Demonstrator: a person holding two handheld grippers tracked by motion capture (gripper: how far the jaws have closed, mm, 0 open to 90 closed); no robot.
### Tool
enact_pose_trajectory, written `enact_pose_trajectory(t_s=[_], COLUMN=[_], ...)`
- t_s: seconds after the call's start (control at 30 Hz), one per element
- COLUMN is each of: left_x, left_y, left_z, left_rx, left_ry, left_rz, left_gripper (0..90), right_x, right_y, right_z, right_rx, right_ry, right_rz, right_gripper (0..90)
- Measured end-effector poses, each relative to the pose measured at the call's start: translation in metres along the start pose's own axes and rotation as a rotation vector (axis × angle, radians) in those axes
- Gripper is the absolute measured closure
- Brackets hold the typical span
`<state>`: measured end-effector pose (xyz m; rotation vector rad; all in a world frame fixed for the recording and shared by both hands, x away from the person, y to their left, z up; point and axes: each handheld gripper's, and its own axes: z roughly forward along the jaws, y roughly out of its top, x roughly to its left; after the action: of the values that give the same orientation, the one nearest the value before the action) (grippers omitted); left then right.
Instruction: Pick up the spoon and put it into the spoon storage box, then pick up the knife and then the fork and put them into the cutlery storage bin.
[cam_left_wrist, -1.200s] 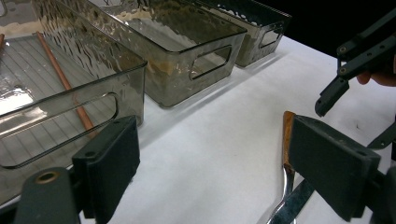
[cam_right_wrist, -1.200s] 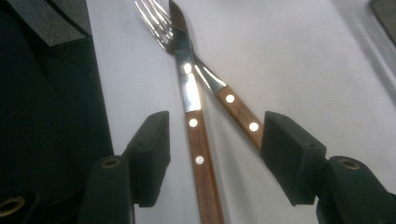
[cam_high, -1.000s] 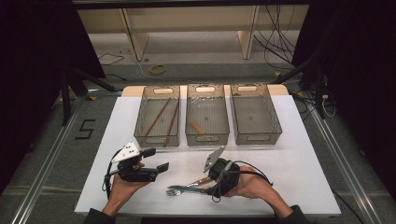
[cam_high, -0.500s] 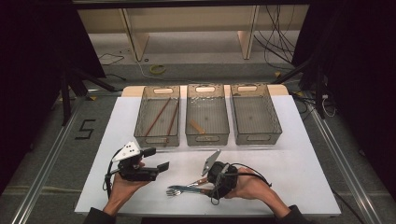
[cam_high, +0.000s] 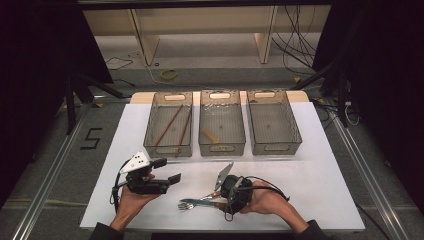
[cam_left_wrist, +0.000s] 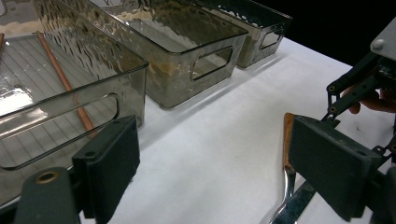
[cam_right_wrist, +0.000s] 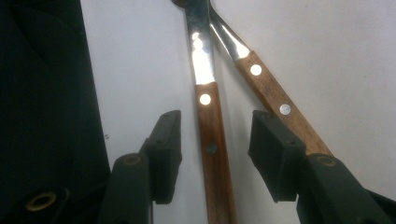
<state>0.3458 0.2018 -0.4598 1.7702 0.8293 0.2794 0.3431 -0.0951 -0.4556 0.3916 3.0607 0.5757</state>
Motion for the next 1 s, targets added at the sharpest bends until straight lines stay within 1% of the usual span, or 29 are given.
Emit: enact_pose_trajectory(t_s=[0.03,0.13,0.17,0.2,0.23,0.27,0.33,0.4,0.43,0.53,0.63,0.67,0.7,0.73,0.93,1.0], left_x=[0.0,-0.0002,-0.0003,-0.0003,-0.0005,-0.0005,-0.0008,-0.0012,-0.0015,-0.0018,-0.0016,-0.0018,-0.0023,-0.0027,-0.002,-0.0025], left_y=[0.0,-0.0001,-0.0002,-0.0001,-0.0001,-0.0002,-0.0002,0.0,-0.0001,0.0,-0.0002,-0.0001,-0.0001,-0.0001,-0.0003,-0.0003], left_z=[0.0,0.0,-0.0002,-0.0005,-0.0008,-0.001,-0.0013,-0.0011,-0.0008,-0.0005,-0.0007,-0.0006,-0.0007,-0.0009,-0.002,-0.0018], left_rx=[0.0,0.001,0.001,0.001,0.0,-0.001,-0.002,-0.003,-0.001,-0.001,0.0,-0.001,-0.002,-0.001,-0.002,-0.001], left_ry=[0.0,-0.001,0.0,-0.001,0.0,0.0,0.0,0.0,0.0,0.0,-0.001,-0.001,-0.002,-0.003,-0.002,0.0], left_rz=[0.0,0.001,0.001,0.001,0.0,-0.001,0.0,-0.001,0.0,0.002,0.002,0.002,0.004,0.008,0.008,0.01], left_gripper=[16.1,16.1,16.1,16.1,16.1,16.1,16.1,16.1,16.1,16.1,16.1,16.1,16.1,16.1,16.1,16.1], right_x=[-0.0011,-0.0009,0.0002,0.0005,-0.0006,-0.0001,-0.0002,0.001,0.0007,0.0008,0.0004,0.0005,-0.0002,-0.0002,-0.0006,-0.0009], right_y=[-0.0001,-0.0002,0.0001,0.0003,0.0,0.0002,0.0003,0.0007,0.0007,0.0007,0.0005,0.0005,0.0001,-0.0001,0.0006,0.0006], right_z=[-0.0001,0.0011,0.0017,0.002,0.0024,0.0029,0.0043,0.0057,0.0058,0.0066,0.0077,0.0079,0.0086,0.0086,0.009,0.009], right_rx=[0.009,0.013,0.01,0.014,0.023,0.027,0.032,0.036,0.048,0.056,0.058,0.063,0.066,0.068,0.066,0.063], right_ry=[0.003,0.002,0.003,0.0,-0.002,-0.003,-0.003,-0.003,-0.007,-0.007,-0.011,-0.015,-0.022,-0.025,-0.029,-0.028], right_rz=[-0.016,-0.017,-0.004,-0.001,-0.023,-0.018,-0.025,-0.017,-0.026,-0.024,-0.029,-0.029,-0.041,-0.039,-0.045,-0.048], right_gripper=[54.6,55.4,55.8,56.1,56.5,56.8,57.5,58.3,58.6,60.3,62.0,62.5,63.3,64.3,66.2,68.5])
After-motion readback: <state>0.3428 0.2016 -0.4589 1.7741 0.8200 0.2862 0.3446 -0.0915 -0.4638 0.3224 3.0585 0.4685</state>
